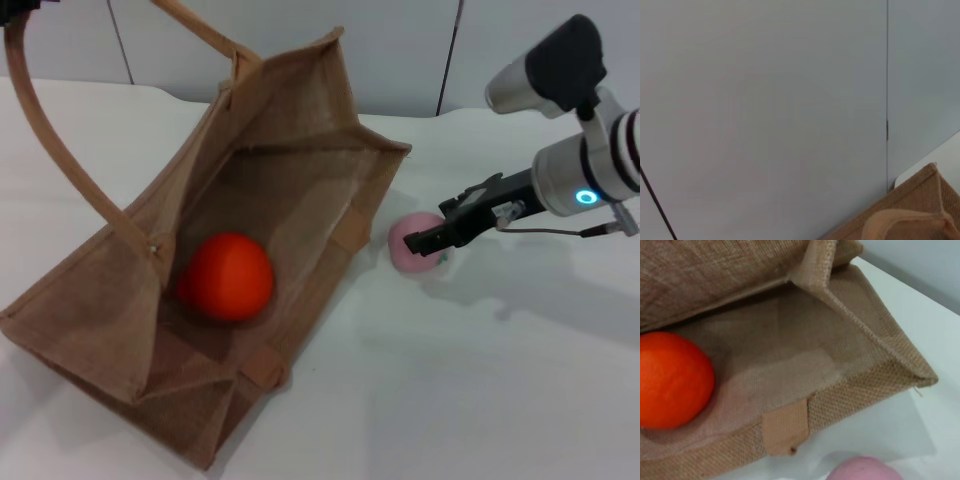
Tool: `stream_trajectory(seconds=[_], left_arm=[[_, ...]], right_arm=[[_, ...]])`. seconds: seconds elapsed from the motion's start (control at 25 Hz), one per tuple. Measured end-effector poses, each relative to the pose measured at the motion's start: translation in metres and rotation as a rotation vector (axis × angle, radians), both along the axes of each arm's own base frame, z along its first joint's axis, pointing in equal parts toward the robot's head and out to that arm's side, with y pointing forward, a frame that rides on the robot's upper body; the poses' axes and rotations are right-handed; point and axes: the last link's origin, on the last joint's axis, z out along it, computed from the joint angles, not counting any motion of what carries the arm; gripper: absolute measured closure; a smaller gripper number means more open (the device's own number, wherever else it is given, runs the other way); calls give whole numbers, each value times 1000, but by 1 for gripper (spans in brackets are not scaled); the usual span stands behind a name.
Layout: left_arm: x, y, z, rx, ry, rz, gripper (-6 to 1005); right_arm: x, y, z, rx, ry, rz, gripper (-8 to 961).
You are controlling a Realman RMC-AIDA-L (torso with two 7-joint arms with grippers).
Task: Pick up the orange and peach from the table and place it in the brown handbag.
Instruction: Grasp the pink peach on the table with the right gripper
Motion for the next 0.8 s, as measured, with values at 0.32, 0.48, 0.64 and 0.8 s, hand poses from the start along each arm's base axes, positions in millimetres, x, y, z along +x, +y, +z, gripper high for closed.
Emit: stream_trajectory(seconds=[0.32, 0.48, 0.64, 0.8], left_arm=[[2, 1, 0, -2, 1, -6, 880], [4, 2, 0, -2, 1, -8, 879], [4, 2, -1, -3, 1, -8, 880], [3, 2, -1, -3, 4, -3, 880]], right_arm=[[6, 5, -6, 28, -17, -19, 148], [11, 5, -8, 39, -24, -36, 148], [16, 3, -10, 33, -27, -56, 148], [16, 0, -10, 14, -20, -69, 241]])
